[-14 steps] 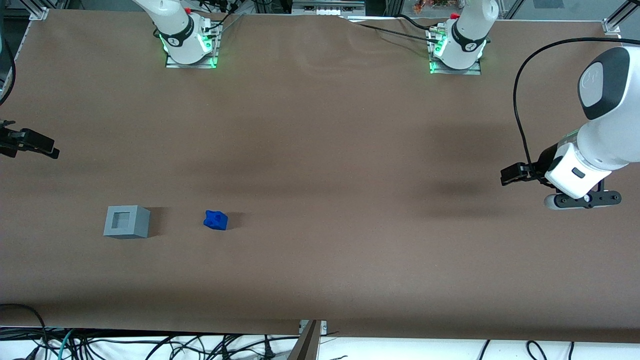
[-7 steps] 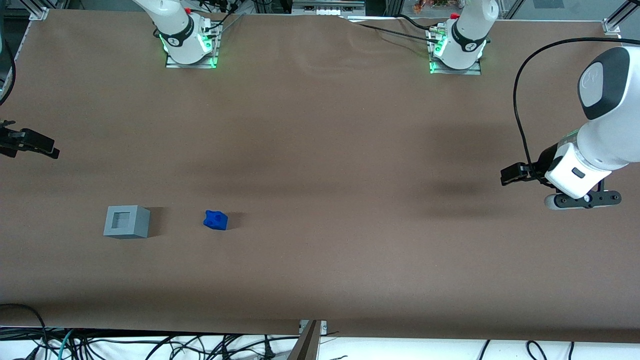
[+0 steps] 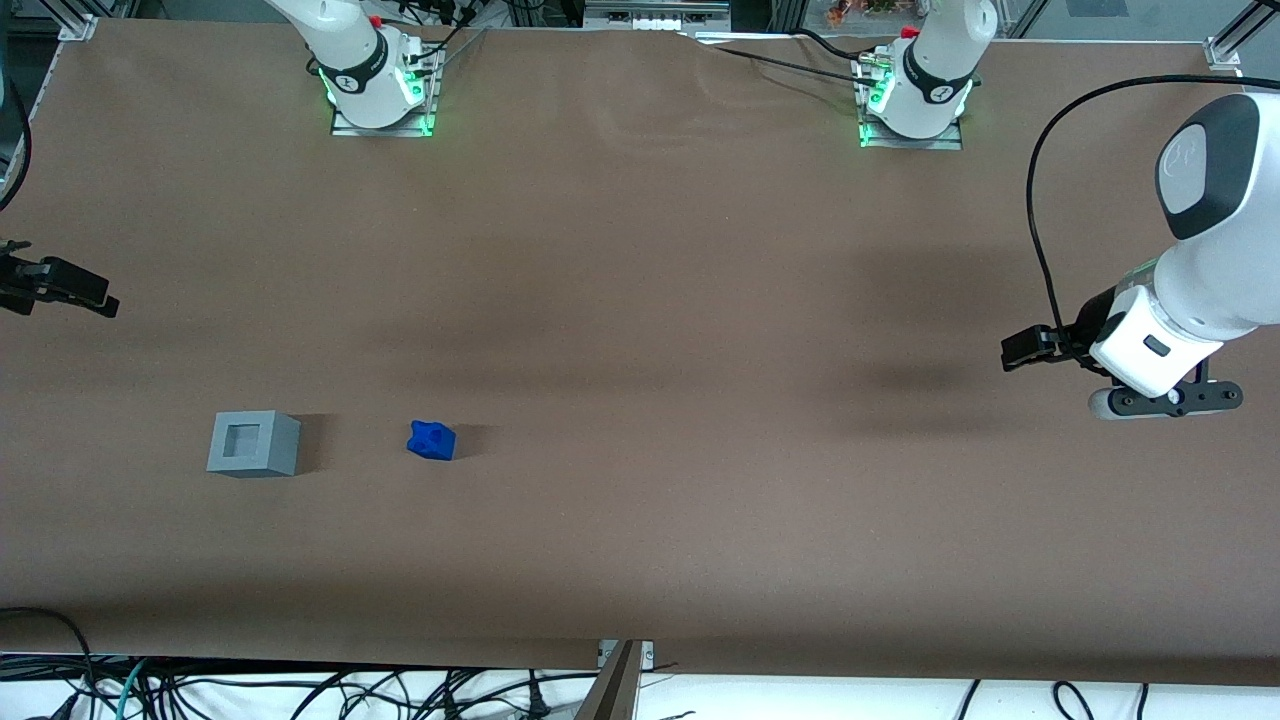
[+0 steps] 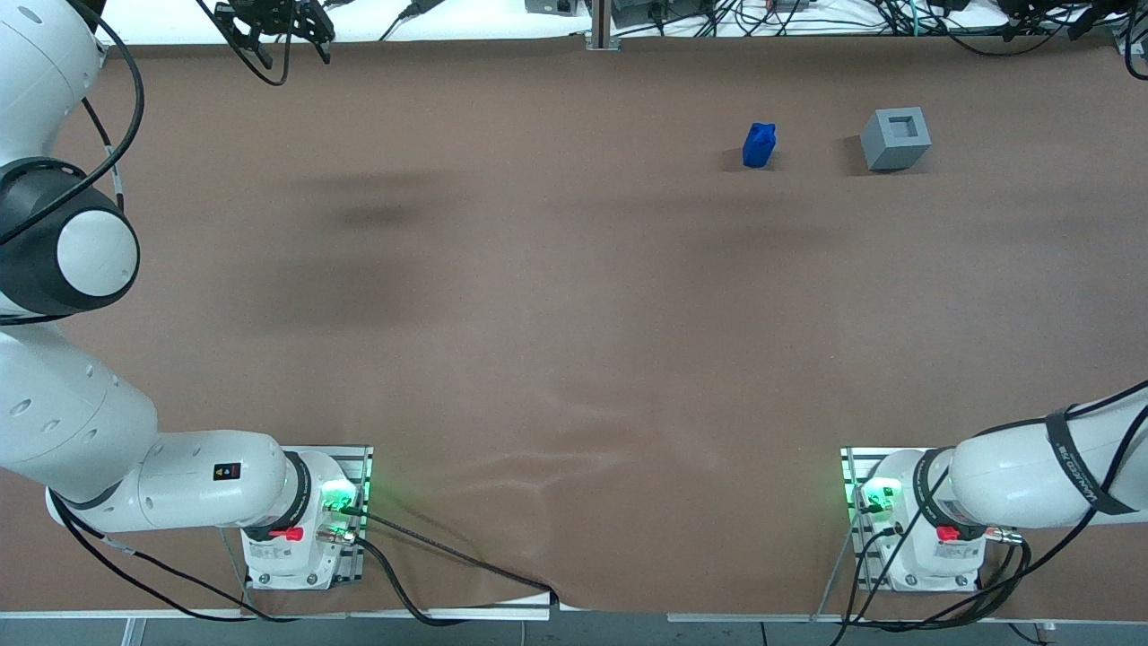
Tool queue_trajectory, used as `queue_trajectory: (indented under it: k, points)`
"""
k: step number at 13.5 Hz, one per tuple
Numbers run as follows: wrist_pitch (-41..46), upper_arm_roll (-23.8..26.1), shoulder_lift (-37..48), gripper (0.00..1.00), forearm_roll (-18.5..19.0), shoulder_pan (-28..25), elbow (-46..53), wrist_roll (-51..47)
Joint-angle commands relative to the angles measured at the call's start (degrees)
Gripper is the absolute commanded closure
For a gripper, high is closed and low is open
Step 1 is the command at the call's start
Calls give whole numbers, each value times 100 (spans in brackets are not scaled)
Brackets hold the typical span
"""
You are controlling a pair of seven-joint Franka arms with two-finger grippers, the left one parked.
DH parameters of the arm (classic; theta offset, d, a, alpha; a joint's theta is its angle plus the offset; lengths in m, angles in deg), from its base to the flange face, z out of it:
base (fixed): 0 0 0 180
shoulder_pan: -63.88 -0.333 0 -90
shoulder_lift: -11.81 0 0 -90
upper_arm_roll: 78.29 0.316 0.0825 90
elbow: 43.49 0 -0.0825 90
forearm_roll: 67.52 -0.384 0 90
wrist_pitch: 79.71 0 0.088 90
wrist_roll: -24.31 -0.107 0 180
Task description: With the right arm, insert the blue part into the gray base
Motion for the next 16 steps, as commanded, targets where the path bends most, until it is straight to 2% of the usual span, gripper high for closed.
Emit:
queue_trajectory:
  k: [1,6,9,10,14,16]
  points:
    - [109,72,-37,0,63,90,140,70]
    - [56,81,-176,0,81,38,140,44]
    - [91,116,-204,0,536,-251,149,35]
    - [83,116,-221,0,555,-331,140,-9]
    - [-127,204,-485,0,468,-699,131,-149]
    - [-312,248,-704,0,171,-981,131,-954]
